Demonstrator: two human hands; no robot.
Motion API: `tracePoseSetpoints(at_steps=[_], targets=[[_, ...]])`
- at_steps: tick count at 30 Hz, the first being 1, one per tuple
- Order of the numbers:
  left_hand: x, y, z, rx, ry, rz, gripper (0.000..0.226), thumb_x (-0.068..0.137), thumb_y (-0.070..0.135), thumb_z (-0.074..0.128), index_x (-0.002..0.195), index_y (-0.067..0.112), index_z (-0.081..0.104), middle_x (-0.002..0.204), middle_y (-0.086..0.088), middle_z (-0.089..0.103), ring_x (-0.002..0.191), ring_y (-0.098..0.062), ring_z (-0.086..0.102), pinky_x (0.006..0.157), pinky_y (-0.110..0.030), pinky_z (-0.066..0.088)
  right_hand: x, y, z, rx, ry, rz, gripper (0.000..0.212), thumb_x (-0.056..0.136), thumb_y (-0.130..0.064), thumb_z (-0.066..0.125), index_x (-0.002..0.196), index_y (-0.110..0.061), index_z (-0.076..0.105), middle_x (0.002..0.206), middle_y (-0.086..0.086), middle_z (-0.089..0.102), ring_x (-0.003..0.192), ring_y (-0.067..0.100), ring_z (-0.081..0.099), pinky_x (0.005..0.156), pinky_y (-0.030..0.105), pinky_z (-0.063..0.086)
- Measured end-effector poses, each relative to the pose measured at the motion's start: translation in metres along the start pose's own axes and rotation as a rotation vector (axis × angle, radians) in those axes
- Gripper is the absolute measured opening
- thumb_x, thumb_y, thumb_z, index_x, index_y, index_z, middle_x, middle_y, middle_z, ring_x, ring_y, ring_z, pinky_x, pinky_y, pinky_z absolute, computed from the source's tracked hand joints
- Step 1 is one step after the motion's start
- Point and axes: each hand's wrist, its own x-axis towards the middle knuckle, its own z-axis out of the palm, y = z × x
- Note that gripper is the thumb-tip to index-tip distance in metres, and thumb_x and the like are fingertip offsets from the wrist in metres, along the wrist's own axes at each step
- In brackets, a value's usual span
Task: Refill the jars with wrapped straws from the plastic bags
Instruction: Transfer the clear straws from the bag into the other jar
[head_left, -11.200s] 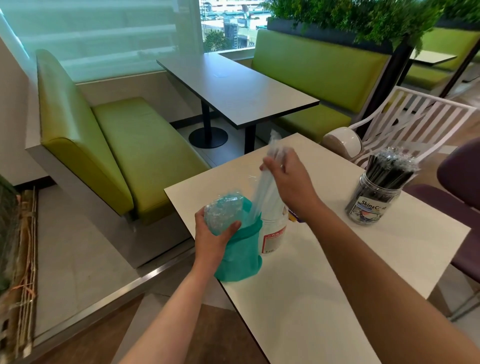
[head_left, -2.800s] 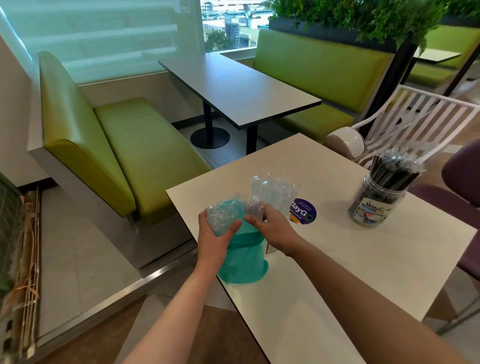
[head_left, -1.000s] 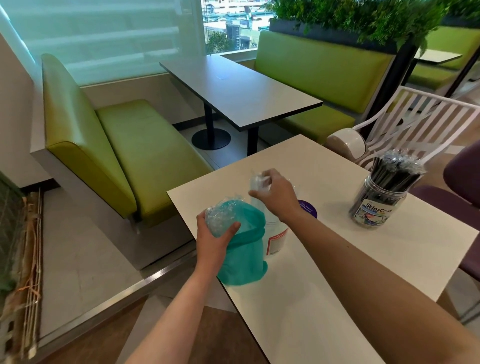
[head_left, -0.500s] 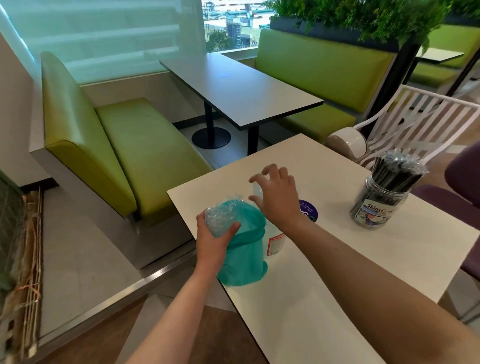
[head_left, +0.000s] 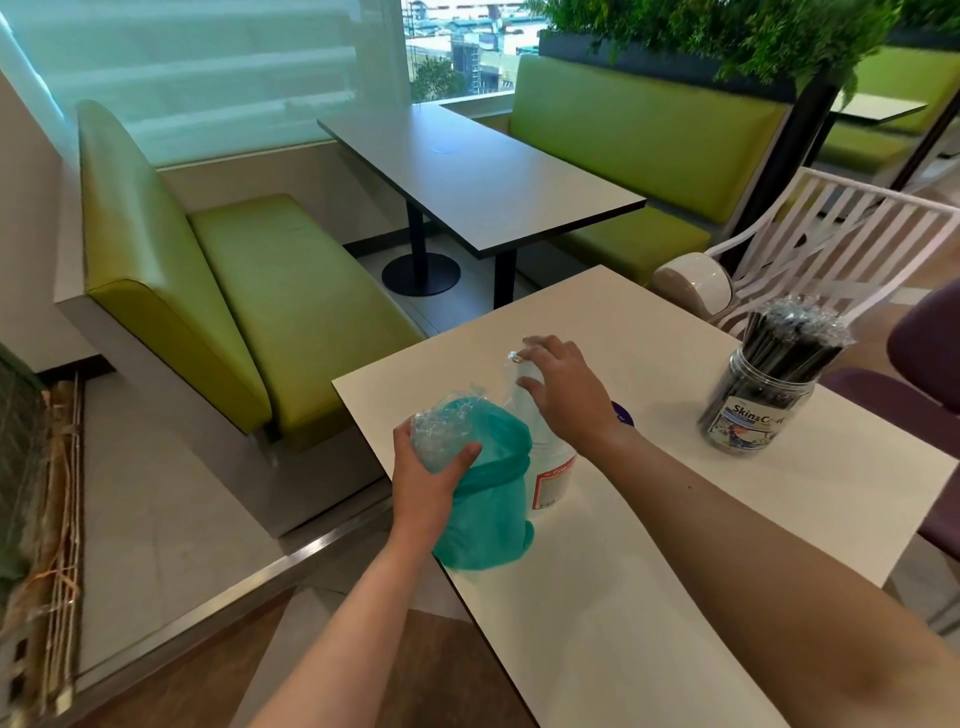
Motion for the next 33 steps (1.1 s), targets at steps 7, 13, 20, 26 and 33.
tracePoseSetpoints(at_steps=[7, 13, 20, 26, 33], targets=[[0.001, -0.001, -0.002, 0.014, -0.01, -0.004, 0.071, 0.078, 0.04, 0.077, 0.131, 0.038, 0.029, 0.126, 0.01, 0.045, 0.112, -0.011, 0.051, 0.088, -0.027, 0.05, -0.018, -0.006, 0.001, -0.123, 0.022, 0.005, 0.043, 0.094, -0.039, 0.057, 0.136, -0.032, 0.051, 0.149, -0.003, 0.04, 0.14, 0.021, 0.028, 0.118, 0.039, 0.015], [0.001, -0.003, -0.004, 0.012, -0.006, 0.0, 0.076, 0.078, 0.04, 0.078, 0.137, 0.031, 0.031, 0.124, 0.01, 0.047, 0.105, -0.005, 0.054, 0.082, -0.024, 0.051, -0.056, -0.043, -0.001, 0.106, 0.181, 0.08, 0.029, 0.091, -0.018, 0.062, 0.119, -0.025, 0.056, 0.126, -0.003, 0.046, 0.118, 0.012, 0.037, 0.102, 0.027, 0.035], [-0.002, -0.002, -0.002, 0.014, -0.029, 0.019, 0.071, 0.076, 0.039, 0.08, 0.13, 0.033, 0.035, 0.115, 0.013, 0.052, 0.102, -0.002, 0.056, 0.074, -0.02, 0.05, -0.081, -0.054, 0.02, 0.573, -0.09, 0.347, 0.04, 0.096, -0.012, 0.056, 0.131, -0.024, 0.043, 0.124, -0.005, 0.051, 0.102, 0.009, 0.057, 0.096, 0.03, 0.052], [-0.006, -0.003, 0.0, 0.0, -0.079, 0.045, 0.064, 0.078, 0.033, 0.079, 0.127, 0.033, 0.037, 0.116, 0.009, 0.055, 0.102, -0.005, 0.058, 0.073, -0.018, 0.052, -0.075, -0.048, 0.02, 0.603, -0.227, 0.369, 0.058, 0.092, -0.015, 0.063, 0.143, -0.027, 0.038, 0.138, -0.006, 0.048, 0.111, 0.013, 0.054, 0.101, 0.036, 0.049], [-0.008, -0.004, 0.001, 0.0, -0.105, 0.043, 0.064, 0.08, 0.034, 0.078, 0.128, 0.032, 0.037, 0.123, 0.003, 0.054, 0.108, -0.012, 0.058, 0.085, -0.029, 0.055, -0.073, -0.039, 0.018, 0.668, -0.337, 0.367, 0.059, 0.085, -0.029, 0.072, 0.135, -0.03, 0.042, 0.13, -0.005, 0.048, 0.118, 0.02, 0.046, 0.104, 0.046, 0.046]])
